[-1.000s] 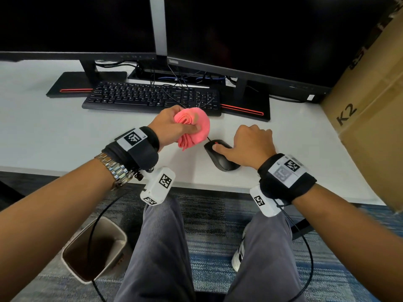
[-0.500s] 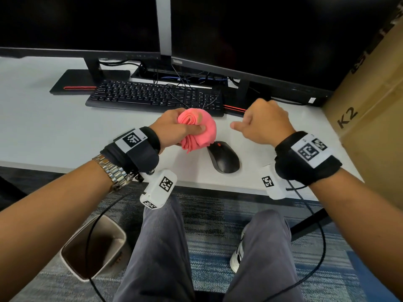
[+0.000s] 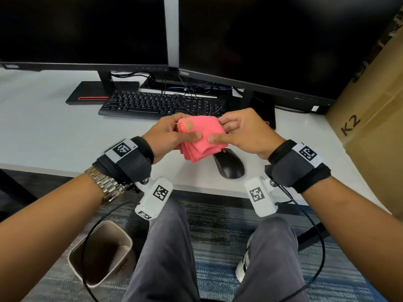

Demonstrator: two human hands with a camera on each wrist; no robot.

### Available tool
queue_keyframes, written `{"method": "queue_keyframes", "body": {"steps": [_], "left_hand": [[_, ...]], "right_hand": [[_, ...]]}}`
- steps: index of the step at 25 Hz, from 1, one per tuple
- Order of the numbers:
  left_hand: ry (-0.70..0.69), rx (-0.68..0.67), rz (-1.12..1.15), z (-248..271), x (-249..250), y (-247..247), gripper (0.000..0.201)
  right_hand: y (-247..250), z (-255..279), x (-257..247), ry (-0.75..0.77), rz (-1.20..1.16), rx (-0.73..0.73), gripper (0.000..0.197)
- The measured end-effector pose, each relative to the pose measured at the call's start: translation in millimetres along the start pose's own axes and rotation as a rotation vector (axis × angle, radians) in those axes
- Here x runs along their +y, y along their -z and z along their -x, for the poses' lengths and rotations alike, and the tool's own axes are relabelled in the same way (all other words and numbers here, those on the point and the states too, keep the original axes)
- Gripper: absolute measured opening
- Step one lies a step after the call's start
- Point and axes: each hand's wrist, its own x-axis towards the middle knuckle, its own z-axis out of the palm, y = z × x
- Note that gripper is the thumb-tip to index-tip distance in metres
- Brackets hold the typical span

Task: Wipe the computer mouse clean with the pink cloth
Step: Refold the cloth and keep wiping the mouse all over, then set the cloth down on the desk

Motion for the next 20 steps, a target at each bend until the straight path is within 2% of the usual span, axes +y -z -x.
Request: {"method": "queue_keyframes", "body": {"steps": [4,7,10,12,14,16,18,20], "left_hand": [[0.031,0.082,0.003,11,0,16,0.036],[0.100,0.134,0.061,16,-3,24,0.033],[0.205,0.284,0.117,18,-7,35,0.030],[0.238,0.384,0.083,20,-11,44,0.035],[0.261,0.440,-0.053,22,-17,59,0.054],[0.298,0.457,-0.262,25,-20,72,0.072],[0.341,0.444,-0.429,29,-26,84,0.075],[0.357,0.458,-0.543,33,-27,89,0.066]], "right_hand": [[-12,-7,-11,-0.010,-0.013,-0.033,0.032],[-28,-17,-15,-0.095,-0.103,0.022,0.030],[-49,-27,-24,-0.166,-0.110,0.053,0.028],[-63,-34,-26,-0.209,-0.117,0.056,0.037],[-80,-44,-25,-0.240,-0.106,0.079,0.056],[-96,-49,-26,-0.256,-0.053,0.115,0.064],[-110,-53,-29,-0.244,-0.053,0.125,0.056],[-122,-56,-30,-0.226,-0.010,0.126,0.048]]}}
